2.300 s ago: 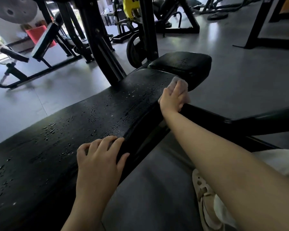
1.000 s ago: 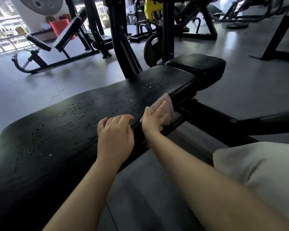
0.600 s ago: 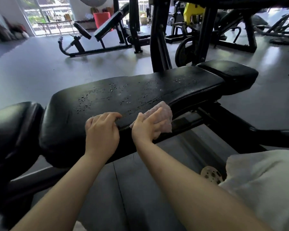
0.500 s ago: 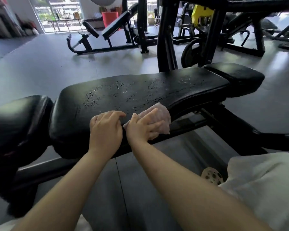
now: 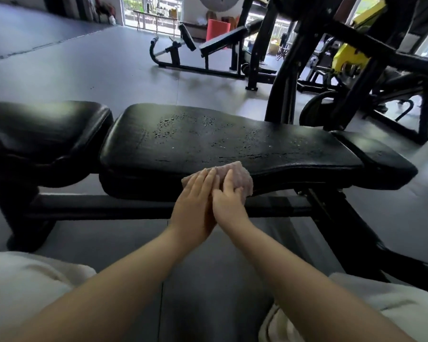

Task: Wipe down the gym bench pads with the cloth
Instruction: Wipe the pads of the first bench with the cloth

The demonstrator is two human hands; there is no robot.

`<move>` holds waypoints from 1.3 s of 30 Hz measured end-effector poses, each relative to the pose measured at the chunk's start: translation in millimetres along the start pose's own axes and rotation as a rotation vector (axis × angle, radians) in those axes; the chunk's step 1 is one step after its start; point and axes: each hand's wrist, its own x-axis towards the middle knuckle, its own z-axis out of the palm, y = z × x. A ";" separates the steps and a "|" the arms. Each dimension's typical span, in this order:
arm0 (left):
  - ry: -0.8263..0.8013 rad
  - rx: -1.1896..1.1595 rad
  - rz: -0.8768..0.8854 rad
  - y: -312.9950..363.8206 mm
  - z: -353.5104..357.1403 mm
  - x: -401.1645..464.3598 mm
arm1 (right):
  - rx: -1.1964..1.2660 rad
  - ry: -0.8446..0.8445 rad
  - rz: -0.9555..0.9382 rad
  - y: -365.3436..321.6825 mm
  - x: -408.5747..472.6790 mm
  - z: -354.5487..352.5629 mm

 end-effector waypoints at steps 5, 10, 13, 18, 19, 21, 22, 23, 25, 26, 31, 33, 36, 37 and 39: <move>-0.012 0.344 -0.040 4.3 35.5 2.2 | -0.655 0.097 -0.247 23.2 -2.3 -26.0; 0.091 0.571 0.202 -37.7 43.8 -9.0 | -0.794 0.350 -0.746 45.7 16.6 -36.1; 0.033 0.681 0.346 -64.3 29.2 -22.6 | -0.852 0.265 -1.007 47.7 21.8 -33.4; 0.075 0.516 0.321 -108.6 8.7 -40.4 | -0.999 0.193 -1.149 38.2 26.6 -9.3; 0.092 0.465 0.289 -112.3 3.5 -44.6 | -1.023 0.194 -1.157 33.0 26.1 -3.3; 0.110 0.400 0.212 -113.0 -4.9 -53.9 | -1.060 0.203 -1.176 21.8 25.0 8.3; 0.113 0.385 0.156 -110.7 -7.8 -58.3 | -1.075 0.204 -1.184 16.2 24.1 13.5; 0.116 0.356 0.085 -105.6 -10.0 -62.7 | -1.089 0.201 -1.192 10.7 23.7 18.3; 0.160 0.282 -0.086 -88.0 -7.4 -71.0 | -1.125 0.189 -1.222 2.4 24.4 25.5; 0.187 0.247 -0.181 -77.3 -2.0 -74.4 | -1.140 0.186 -1.243 -0.3 25.6 28.6; 0.320 -0.062 -0.871 -18.8 11.6 -56.0 | -1.119 0.176 -1.343 -9.7 27.8 39.8; 0.401 -0.340 -1.095 -6.8 1.0 -38.5 | -1.066 0.155 -1.366 -12.8 29.8 39.8; 0.416 -0.465 -1.036 4.5 12.7 -26.5 | -0.961 0.103 -1.349 -17.5 35.0 35.4; 0.409 -0.308 -1.060 7.1 11.1 -25.3 | -0.927 0.084 -1.343 -18.8 36.8 34.4; 0.213 -0.196 -0.993 3.1 3.3 -18.4 | -0.852 0.049 -1.334 -21.2 39.2 33.1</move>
